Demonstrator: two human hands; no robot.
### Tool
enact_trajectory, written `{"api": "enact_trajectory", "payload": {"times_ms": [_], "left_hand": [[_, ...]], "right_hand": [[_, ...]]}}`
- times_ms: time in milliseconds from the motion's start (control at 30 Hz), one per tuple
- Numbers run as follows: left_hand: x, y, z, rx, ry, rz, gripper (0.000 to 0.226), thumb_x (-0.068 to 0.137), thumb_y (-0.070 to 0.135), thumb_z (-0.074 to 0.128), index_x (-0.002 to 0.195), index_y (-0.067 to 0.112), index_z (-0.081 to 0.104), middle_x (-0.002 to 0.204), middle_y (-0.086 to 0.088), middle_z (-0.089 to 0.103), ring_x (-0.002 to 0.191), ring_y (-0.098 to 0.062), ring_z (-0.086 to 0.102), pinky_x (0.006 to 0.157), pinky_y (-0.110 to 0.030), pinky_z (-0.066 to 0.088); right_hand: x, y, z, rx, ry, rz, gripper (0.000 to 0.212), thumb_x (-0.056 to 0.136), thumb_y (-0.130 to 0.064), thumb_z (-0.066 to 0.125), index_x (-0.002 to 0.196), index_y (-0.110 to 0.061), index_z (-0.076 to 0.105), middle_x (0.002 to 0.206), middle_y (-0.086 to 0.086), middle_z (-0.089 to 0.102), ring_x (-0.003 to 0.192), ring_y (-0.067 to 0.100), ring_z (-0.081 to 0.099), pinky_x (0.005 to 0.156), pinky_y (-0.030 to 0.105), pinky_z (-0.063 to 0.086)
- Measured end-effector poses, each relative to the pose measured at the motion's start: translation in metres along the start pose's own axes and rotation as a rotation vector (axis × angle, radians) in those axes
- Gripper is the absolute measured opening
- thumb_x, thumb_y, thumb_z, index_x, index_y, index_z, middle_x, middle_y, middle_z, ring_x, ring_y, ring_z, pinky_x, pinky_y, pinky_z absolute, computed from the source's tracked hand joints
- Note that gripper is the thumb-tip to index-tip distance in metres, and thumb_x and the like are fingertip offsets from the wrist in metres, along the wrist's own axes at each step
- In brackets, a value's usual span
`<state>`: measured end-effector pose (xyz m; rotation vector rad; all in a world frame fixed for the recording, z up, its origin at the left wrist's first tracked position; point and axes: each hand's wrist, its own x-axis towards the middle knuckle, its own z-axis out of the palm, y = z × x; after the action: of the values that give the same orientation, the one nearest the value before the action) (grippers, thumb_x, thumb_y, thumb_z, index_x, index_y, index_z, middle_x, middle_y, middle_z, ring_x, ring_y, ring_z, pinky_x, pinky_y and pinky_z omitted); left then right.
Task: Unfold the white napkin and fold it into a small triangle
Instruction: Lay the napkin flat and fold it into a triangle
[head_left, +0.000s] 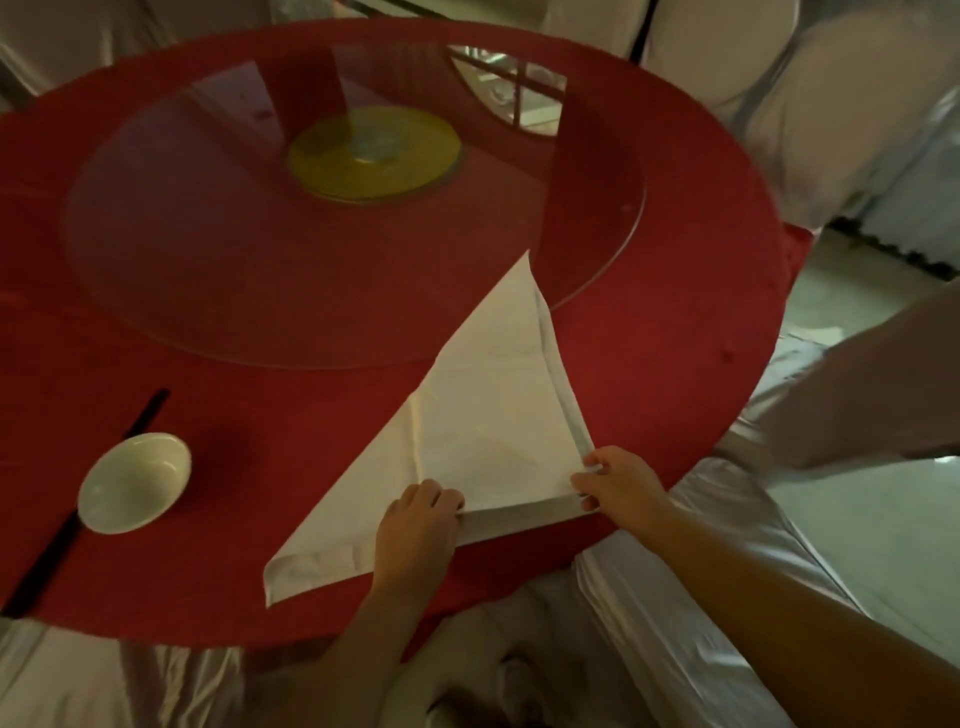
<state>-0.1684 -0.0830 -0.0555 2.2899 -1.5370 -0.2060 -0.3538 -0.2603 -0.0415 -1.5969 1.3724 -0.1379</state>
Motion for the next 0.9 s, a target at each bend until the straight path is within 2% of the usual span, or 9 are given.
{"api": "enact_trajectory", "payload": {"times_ms": [133, 267, 467, 567, 600, 667, 733, 833, 900], "left_hand": [[-0.007, 0.006, 0.008, 0.011, -0.016, 0.01, 0.015, 0.074, 0.01, 0.077, 0.087, 0.014, 0.071, 0.082, -0.003, 0.064, 0.074, -0.025, 0.061, 0.058, -0.037, 0.054], [-0.01, 0.008, 0.014, 0.004, -0.009, 0.004, 0.016, 0.077, 0.01, 0.074, 0.092, 0.015, 0.071, 0.085, -0.001, 0.065, 0.078, -0.023, 0.061, 0.063, -0.038, 0.055], [-0.022, 0.003, 0.024, 0.036, 0.013, 0.069, 0.022, 0.078, 0.011, 0.073, 0.1, 0.015, 0.07, 0.087, 0.0, 0.064, 0.079, -0.021, 0.06, 0.065, -0.033, 0.054], [-0.025, 0.001, 0.025, 0.063, 0.018, 0.061, 0.023, 0.087, 0.022, 0.054, 0.103, 0.015, 0.069, 0.09, -0.001, 0.064, 0.083, -0.022, 0.059, 0.069, -0.036, 0.054], [-0.026, 0.001, 0.026, 0.071, 0.017, 0.073, 0.025, 0.087, 0.023, 0.053, 0.104, 0.015, 0.069, 0.091, -0.001, 0.064, 0.084, -0.022, 0.059, 0.07, -0.036, 0.054], [-0.028, 0.002, 0.027, 0.091, 0.002, 0.11, 0.023, 0.083, 0.016, 0.067, 0.106, 0.014, 0.069, 0.09, -0.001, 0.064, 0.082, -0.023, 0.06, 0.07, -0.035, 0.054], [-0.031, 0.003, 0.027, 0.104, -0.026, 0.14, 0.034, 0.075, 0.012, 0.077, 0.108, 0.013, 0.069, 0.089, -0.002, 0.064, 0.081, -0.022, 0.061, 0.07, -0.034, 0.055], [-0.033, 0.003, 0.024, 0.093, -0.023, 0.157, 0.034, 0.074, 0.011, 0.078, 0.107, 0.013, 0.069, 0.09, -0.002, 0.066, 0.081, -0.022, 0.061, 0.071, -0.033, 0.055], [-0.035, 0.003, 0.021, 0.066, -0.013, 0.151, 0.027, 0.077, 0.012, 0.075, 0.104, 0.012, 0.07, 0.09, -0.001, 0.066, 0.082, -0.021, 0.061, 0.072, -0.033, 0.055]], "right_hand": [[0.002, 0.012, -0.007, -0.132, 0.068, -0.018, 0.005, 0.08, -0.022, 0.067, 0.082, -0.019, 0.064, 0.069, -0.002, 0.069, 0.056, 0.013, 0.068, 0.057, 0.031, 0.054], [0.002, 0.019, -0.013, -0.228, 0.09, -0.053, 0.013, 0.079, -0.031, 0.068, 0.071, -0.025, 0.061, 0.068, -0.008, 0.063, 0.06, 0.006, 0.058, 0.047, 0.022, 0.036], [-0.002, 0.028, -0.014, -0.227, 0.108, -0.039, 0.011, 0.079, -0.031, 0.069, 0.073, -0.026, 0.062, 0.075, -0.009, 0.062, 0.068, 0.006, 0.056, 0.052, 0.023, 0.035], [-0.003, 0.03, -0.013, -0.243, 0.109, -0.043, 0.007, 0.079, -0.027, 0.069, 0.077, -0.023, 0.064, 0.079, -0.007, 0.063, 0.073, 0.011, 0.058, 0.059, 0.027, 0.041], [-0.003, 0.03, -0.013, -0.25, 0.114, -0.045, 0.006, 0.079, -0.025, 0.068, 0.078, -0.023, 0.063, 0.081, -0.006, 0.063, 0.074, 0.013, 0.058, 0.061, 0.028, 0.041], [-0.003, 0.03, -0.013, -0.266, 0.129, -0.04, 0.007, 0.081, -0.024, 0.067, 0.077, -0.022, 0.062, 0.081, -0.005, 0.063, 0.075, 0.013, 0.058, 0.062, 0.028, 0.04], [-0.002, 0.029, -0.012, -0.274, 0.146, -0.029, 0.008, 0.082, -0.023, 0.066, 0.077, -0.022, 0.061, 0.08, -0.004, 0.062, 0.074, 0.014, 0.057, 0.062, 0.028, 0.039], [-0.003, 0.029, -0.01, -0.282, 0.166, -0.016, 0.01, 0.084, -0.024, 0.065, 0.079, -0.022, 0.057, 0.077, -0.006, 0.059, 0.07, 0.012, 0.055, 0.056, 0.027, 0.036], [-0.003, 0.03, -0.008, -0.3, 0.179, 0.008, 0.011, 0.084, -0.025, 0.065, 0.083, -0.02, 0.056, 0.079, -0.003, 0.059, 0.073, 0.016, 0.056, 0.06, 0.028, 0.037]]}}
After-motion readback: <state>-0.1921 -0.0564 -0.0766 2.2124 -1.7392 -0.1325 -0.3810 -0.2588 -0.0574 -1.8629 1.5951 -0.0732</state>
